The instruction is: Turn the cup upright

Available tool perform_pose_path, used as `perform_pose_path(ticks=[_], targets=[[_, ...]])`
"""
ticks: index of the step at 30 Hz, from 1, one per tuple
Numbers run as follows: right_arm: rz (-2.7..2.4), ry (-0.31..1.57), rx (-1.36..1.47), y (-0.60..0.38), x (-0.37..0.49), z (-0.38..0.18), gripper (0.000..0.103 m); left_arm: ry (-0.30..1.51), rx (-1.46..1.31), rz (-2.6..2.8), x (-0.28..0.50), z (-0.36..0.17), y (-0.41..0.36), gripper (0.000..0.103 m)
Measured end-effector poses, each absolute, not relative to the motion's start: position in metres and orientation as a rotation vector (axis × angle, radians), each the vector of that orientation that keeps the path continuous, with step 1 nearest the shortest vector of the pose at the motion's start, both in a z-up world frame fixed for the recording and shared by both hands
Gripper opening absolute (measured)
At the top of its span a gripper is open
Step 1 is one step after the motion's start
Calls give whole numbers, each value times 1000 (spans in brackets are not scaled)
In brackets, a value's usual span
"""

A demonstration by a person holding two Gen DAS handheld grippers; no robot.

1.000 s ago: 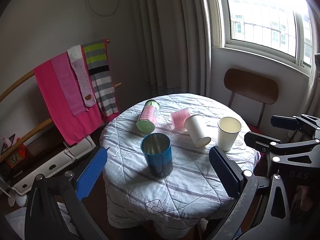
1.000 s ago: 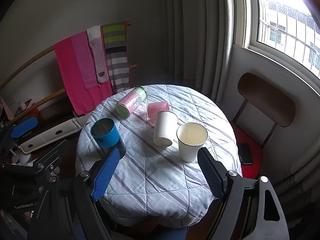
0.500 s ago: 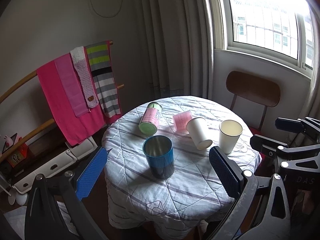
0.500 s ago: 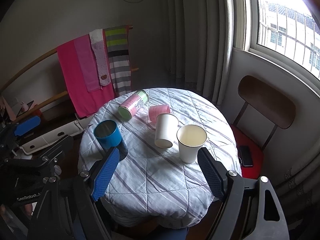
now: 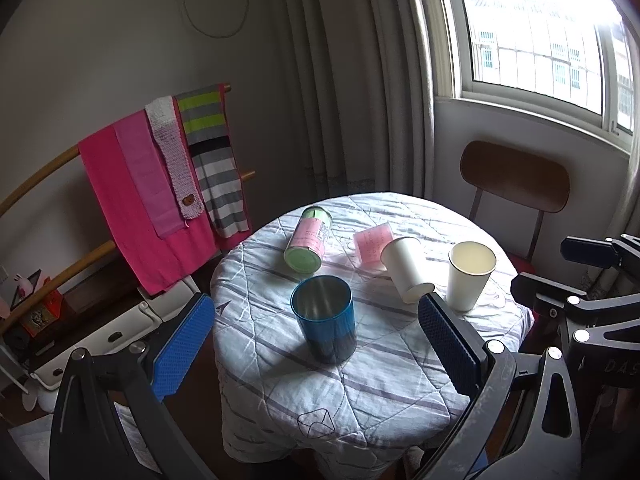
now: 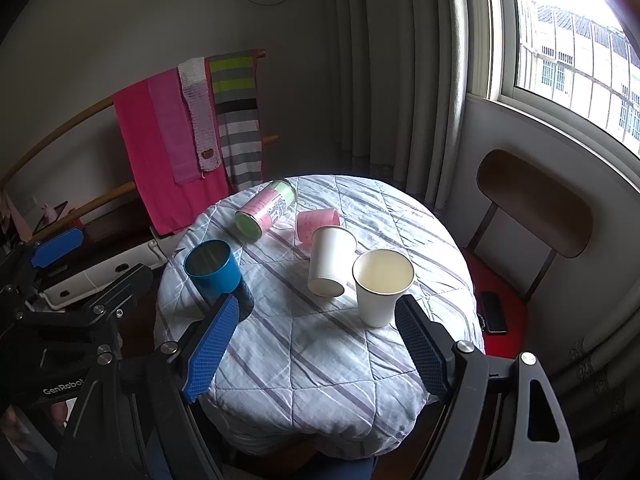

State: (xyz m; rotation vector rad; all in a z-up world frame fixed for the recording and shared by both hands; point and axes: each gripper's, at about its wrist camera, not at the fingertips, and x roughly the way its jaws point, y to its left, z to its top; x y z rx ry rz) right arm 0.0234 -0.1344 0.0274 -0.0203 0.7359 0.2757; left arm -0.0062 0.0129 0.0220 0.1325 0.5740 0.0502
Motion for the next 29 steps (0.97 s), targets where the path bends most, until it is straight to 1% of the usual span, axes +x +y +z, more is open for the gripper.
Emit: perform_pose_path(ticks=[8,29], targets=[[281,727,-43,-131,23,26,82,496,110,49,-10,23,14,103],[290,681,-75,-124,17,30,82,476,118,46,-11,25,12,103]])
